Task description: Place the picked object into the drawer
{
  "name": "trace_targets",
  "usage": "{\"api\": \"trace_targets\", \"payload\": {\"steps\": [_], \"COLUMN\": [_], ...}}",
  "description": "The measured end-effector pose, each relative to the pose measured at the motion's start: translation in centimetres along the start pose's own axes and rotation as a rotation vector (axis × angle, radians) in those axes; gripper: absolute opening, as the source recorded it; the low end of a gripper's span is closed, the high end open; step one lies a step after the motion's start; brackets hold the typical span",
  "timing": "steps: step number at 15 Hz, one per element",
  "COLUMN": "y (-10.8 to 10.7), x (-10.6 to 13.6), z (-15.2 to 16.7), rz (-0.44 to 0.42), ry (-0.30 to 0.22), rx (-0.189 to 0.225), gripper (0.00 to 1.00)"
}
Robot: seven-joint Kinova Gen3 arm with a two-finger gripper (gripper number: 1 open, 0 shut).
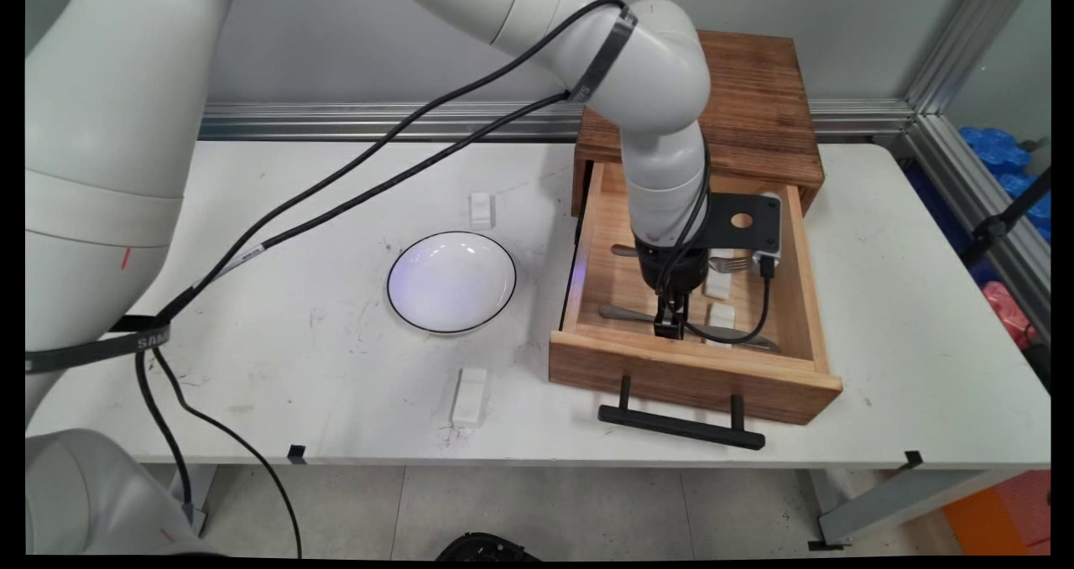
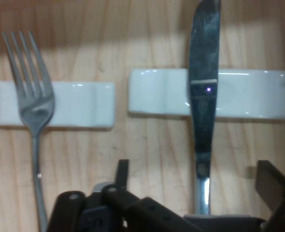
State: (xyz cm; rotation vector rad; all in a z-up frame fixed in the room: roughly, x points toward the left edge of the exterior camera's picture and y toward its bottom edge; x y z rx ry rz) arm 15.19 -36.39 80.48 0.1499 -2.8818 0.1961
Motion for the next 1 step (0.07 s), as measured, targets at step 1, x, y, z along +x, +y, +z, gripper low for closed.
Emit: {"api": "trace_targets", "payload": {"steps": [1], "y": [-0.06], "x": [-0.02], "z": [-0.13], "rz": [0.0], "ry": [0.003], "rx": [0.002], "gripper": [1.0]}}
